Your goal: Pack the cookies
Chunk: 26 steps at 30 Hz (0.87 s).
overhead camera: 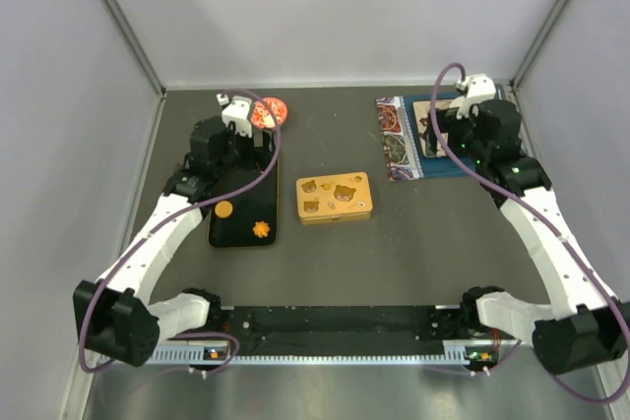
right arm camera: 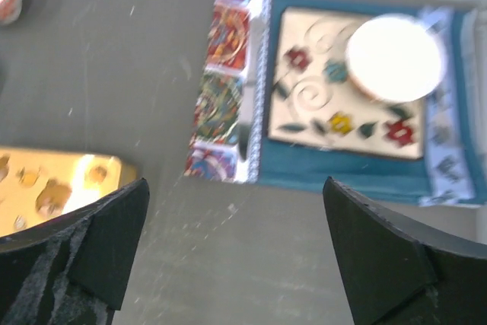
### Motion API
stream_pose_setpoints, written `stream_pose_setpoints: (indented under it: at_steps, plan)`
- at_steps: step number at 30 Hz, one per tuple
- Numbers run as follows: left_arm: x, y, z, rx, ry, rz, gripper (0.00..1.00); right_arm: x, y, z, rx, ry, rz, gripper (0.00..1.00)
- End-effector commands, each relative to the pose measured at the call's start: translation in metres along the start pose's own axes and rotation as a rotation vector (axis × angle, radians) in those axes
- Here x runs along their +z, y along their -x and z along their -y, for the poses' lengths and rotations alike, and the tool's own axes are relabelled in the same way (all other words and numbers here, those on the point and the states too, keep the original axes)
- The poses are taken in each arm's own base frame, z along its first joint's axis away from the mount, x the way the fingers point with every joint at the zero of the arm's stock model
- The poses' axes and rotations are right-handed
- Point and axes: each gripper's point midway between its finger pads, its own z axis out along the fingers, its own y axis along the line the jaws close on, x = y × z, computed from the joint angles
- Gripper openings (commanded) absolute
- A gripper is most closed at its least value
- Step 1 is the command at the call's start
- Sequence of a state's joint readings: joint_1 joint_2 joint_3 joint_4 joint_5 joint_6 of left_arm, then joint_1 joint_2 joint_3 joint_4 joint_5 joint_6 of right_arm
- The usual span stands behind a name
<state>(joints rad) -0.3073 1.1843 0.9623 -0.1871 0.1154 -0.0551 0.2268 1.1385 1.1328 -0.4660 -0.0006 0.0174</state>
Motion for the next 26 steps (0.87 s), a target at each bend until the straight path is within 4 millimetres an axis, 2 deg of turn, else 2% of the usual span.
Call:
stream_pose_setpoints:
  at_steps: [1,5,6,12,18,26]
  plan:
    - [-0.028,0.045,-0.022,-0.011,0.104,0.164,0.99,-0.032,0.057,0.033,-0.033,-0.185,0.251,0.99]
    - [-0.042,0.062,-0.031,0.006,0.145,0.23,0.99,-0.034,0.052,0.03,-0.053,-0.163,0.258,0.99]
    - [-0.046,0.066,-0.038,0.006,0.181,0.243,0.99,-0.033,0.051,0.031,-0.054,-0.172,0.253,0.99]
    - [-0.063,0.081,-0.048,-0.002,0.213,0.309,0.99,-0.029,0.046,0.041,-0.067,-0.228,0.223,0.99]
    - [-0.07,0.082,-0.057,-0.04,0.231,0.332,0.99,-0.029,0.047,0.044,-0.071,-0.243,0.224,0.99]
    - [-0.071,0.078,-0.052,-0.049,0.191,0.34,0.99,-0.028,0.046,0.045,-0.081,-0.248,0.212,0.99]
